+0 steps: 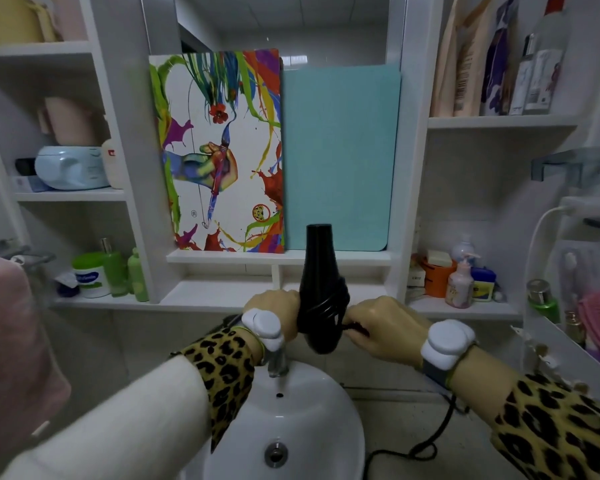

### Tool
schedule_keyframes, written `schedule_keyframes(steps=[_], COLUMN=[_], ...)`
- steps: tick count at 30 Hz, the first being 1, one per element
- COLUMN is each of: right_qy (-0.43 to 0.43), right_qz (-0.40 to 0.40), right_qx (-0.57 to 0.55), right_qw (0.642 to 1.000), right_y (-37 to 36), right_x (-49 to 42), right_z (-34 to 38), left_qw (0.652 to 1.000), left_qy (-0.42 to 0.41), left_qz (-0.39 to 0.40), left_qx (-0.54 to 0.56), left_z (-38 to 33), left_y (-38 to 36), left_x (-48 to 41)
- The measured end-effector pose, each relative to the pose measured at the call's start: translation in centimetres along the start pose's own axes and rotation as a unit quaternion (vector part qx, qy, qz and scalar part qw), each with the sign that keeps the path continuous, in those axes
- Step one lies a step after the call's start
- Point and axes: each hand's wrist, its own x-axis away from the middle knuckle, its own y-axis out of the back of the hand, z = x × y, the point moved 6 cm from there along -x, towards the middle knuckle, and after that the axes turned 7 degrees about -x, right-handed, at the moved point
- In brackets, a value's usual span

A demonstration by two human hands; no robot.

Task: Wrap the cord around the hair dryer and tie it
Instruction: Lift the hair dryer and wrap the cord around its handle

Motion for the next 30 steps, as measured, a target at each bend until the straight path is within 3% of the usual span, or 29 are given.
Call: schedule_keyframes(steps=[4, 8, 13, 17, 22, 26, 28, 30], right_qy=[0.116, 0.161, 0.116, 0.022, -0.044, -0.101, -0.138, -0.197], right_qz=[-0.009, -0.037, -0.034, 0.010, 0.027, 0.015, -0.014, -0.044], right_qx=[0.068, 0.081, -0.018, -0.136, -0.225, -0.324, -0.331, -0.381], right_qw=[0.991, 0.983, 0.992, 0.990, 0.973, 0.940, 0.933, 0.902], right_y=[2.5, 4.4, 6.0, 6.7, 6.3, 4.9, 3.8, 2.2], right_x=[-0.8, -1.5, -1.8, -3.3, -4.0, -3.6, -3.9, -4.5], right_z=[1.4, 1.7, 1.2, 0.3, -1.4, -3.2, -4.2, -4.8], left_qw=[0.982, 0.957, 0.937, 0.928, 0.881, 0.875, 0.883, 0.892], left_qy=[-0.125, -0.241, -0.315, -0.335, -0.406, -0.404, -0.377, -0.337], left_qz=[0.031, 0.009, -0.040, -0.035, -0.159, -0.237, -0.274, -0.300], left_qx=[-0.137, -0.160, -0.144, -0.162, -0.186, -0.123, -0.058, 0.019], left_z=[-0.8, -2.4, -2.7, -2.4, -2.6, -1.9, -1.4, -1.2], left_y=[-0.3, 0.0, 2.3, 2.7, 5.5, 7.2, 7.9, 8.3], left_x=[0.7, 2.0, 3.9, 4.7, 5.3, 5.4, 5.5, 5.5])
